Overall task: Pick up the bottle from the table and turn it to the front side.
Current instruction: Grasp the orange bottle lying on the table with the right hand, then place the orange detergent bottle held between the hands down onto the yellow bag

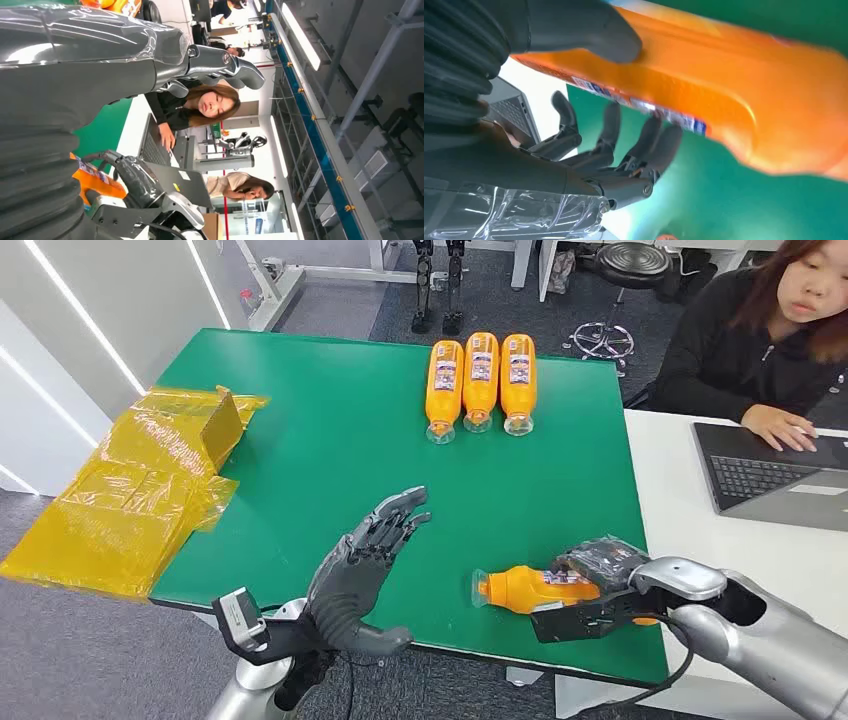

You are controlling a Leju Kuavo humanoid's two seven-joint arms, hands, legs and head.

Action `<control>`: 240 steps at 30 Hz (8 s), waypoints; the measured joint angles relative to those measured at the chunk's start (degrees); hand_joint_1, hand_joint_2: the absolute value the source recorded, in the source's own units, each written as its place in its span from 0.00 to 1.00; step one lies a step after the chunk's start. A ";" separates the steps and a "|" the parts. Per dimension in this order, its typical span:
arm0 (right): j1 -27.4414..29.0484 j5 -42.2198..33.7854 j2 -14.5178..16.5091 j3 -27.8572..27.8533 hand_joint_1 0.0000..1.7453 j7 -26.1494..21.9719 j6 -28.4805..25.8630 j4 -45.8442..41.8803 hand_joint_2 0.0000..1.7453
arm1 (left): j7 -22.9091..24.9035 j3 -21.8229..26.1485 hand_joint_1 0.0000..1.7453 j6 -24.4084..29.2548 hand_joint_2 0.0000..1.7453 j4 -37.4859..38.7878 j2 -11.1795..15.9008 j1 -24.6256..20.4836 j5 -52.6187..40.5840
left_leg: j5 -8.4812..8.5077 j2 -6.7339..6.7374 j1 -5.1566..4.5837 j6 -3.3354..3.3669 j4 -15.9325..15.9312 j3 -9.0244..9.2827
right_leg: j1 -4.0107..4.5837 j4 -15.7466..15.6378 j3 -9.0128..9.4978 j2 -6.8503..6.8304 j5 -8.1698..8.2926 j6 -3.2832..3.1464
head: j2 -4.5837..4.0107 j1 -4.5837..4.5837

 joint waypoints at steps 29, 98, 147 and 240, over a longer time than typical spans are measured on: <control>2.79 -0.96 1.98 3.22 0.00 0.38 -0.39 2.07 1.00 | 2.47 0.41 0.00 0.01 1.00 -3.12 -0.56 0.50 -0.67 | 0.03 -0.03 0.00 0.04 0.00 -0.01 | 0.00 -0.01 -0.02 -0.03 0.06 0.04 | 0.00 -0.01; 50.36 24.85 17.09 -31.06 1.00 -5.37 -52.40 -20.33 1.00 | 0.95 -1.13 0.00 7.83 1.00 0.32 0.42 -1.29 1.86 | 0.07 -0.08 0.01 0.10 -0.08 -0.05 | 0.01 -0.08 -0.05 -0.06 0.06 0.14 | 0.00 -0.01; 47.65 25.82 35.82 -23.72 1.00 -6.97 -42.35 -20.90 1.00 | 1.43 -10.22 0.29 4.20 1.00 -0.97 2.84 -2.44 8.63 | 0.08 0.00 0.01 0.10 -0.09 -0.04 | 0.01 -0.05 -0.03 -0.02 0.06 0.14 | 0.00 -0.01; 42.07 16.02 38.54 -20.48 0.00 -11.44 -47.17 -9.01 1.00 | 29.17 -8.45 1.00 38.86 1.00 60.61 7.68 -46.42 -75.56 | 0.31 0.09 0.05 -0.08 -0.08 -0.03 | 0.03 0.06 -0.12 0.12 0.22 -0.03 | 0.00 0.01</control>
